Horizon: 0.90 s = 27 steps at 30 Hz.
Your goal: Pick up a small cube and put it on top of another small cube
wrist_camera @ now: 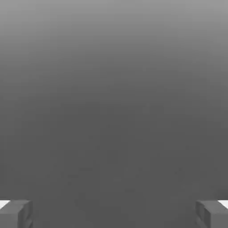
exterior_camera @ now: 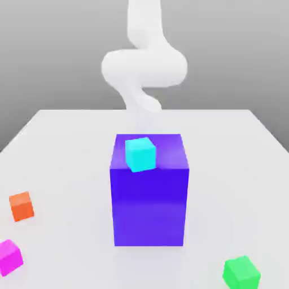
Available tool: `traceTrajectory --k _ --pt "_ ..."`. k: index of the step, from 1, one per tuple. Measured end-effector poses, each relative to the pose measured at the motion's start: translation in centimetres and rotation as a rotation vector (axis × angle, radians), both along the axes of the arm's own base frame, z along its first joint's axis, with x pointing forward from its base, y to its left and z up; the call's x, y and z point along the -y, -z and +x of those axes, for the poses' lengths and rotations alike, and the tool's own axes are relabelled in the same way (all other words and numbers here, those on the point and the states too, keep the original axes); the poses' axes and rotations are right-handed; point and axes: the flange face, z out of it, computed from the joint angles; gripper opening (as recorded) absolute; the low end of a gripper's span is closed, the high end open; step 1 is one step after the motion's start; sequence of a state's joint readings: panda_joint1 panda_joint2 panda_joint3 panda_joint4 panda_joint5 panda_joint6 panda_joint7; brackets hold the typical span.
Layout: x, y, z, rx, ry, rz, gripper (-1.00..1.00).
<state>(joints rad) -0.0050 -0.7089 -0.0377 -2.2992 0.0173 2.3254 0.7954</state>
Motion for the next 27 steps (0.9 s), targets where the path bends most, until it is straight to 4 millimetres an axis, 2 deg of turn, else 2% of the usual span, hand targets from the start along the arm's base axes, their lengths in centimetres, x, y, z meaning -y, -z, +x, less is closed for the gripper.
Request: traceTrajectory --k 3,7,11,14,17,21,24,27 --pt "2.8 4.1 3.6 -0.079 0.043 0.047 0.0" --pt "6.5 10.0 7.4 -0.178 0.107 0.101 0.0" --pt "10.4 16.4 10.0 -0.273 0.182 0.148 0.0" --pt "13.3 21.5 11.1 -0.344 0.243 0.178 0.0" --pt "16.5 26.7 11.5 -0.413 0.314 0.204 0.0" --pt "20.8 33.6 10.8 -0.503 0.415 0.229 0.0" --pt "23.1 38.8 9.8 -0.572 0.478 0.237 0.0" --pt "25.6 43.8 8.0 -0.639 0.55 0.239 0.0"
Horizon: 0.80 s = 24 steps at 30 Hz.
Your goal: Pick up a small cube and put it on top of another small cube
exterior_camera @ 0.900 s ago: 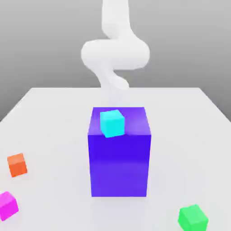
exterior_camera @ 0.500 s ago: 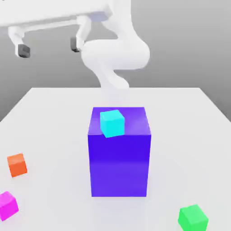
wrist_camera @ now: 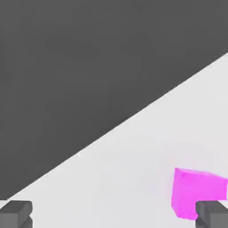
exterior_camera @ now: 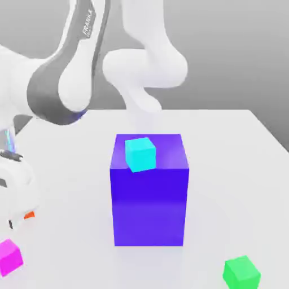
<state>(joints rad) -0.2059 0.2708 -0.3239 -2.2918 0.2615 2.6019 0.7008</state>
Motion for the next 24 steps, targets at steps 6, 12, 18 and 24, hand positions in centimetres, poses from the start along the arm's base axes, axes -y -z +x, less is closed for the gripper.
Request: traceTrajectory --k 6,12,18,24 --pt "2.7 9.1 -2.5 -0.08 0.066 -0.007 0.0" --pt "2.7 11.3 -2.6 -0.083 0.069 -0.006 -1.0" --pt "2.7 7.5 -2.6 -0.082 0.068 -0.007 -1.0" --pt "-9.0 4.5 3.0 -0.084 -0.278 0.004 -1.0"
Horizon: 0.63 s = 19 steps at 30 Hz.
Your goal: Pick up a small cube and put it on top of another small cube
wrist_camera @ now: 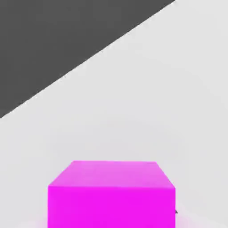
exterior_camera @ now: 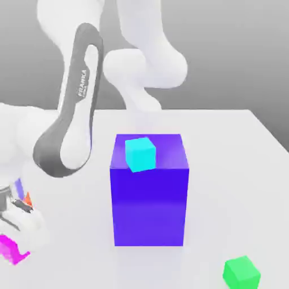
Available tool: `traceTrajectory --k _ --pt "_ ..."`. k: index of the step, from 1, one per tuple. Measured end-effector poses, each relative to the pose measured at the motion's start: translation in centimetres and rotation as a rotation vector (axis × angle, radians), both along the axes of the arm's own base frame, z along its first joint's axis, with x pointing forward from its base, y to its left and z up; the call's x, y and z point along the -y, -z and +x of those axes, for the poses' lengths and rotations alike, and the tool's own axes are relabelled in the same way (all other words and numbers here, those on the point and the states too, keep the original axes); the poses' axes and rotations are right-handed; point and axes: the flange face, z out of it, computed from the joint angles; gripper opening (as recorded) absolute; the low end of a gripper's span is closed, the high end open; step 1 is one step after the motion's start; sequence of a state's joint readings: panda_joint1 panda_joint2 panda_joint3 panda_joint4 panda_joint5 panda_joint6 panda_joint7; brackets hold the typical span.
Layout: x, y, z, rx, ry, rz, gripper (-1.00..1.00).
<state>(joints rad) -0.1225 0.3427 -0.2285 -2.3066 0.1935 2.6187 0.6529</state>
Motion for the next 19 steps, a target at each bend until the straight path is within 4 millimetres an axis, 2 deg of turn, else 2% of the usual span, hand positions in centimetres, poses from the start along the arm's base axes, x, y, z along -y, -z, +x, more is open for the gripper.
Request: traceTrajectory --k 3,6,10,12,13,14,19 --pt "-7.5 -0.7 1.8 0.0 -0.209 0.007 -1.0" --pt "-15.0 -1.5 2.4 0.002 -0.416 0.008 -1.0" --pt "-25.0 -2.6 1.5 0.008 -0.699 0.001 -1.0" --pt "-30.0 -1.9 0.8 0.011 -0.841 -0.005 -1.0" --pt "-32.5 -0.9 0.4 0.013 -0.912 -0.009 -1.0" --pt "-35.0 0.5 0.0 0.015 -0.985 -0.014 1.0" --pt "-35.0 0.5 0.0 0.015 -0.985 -0.014 1.0"
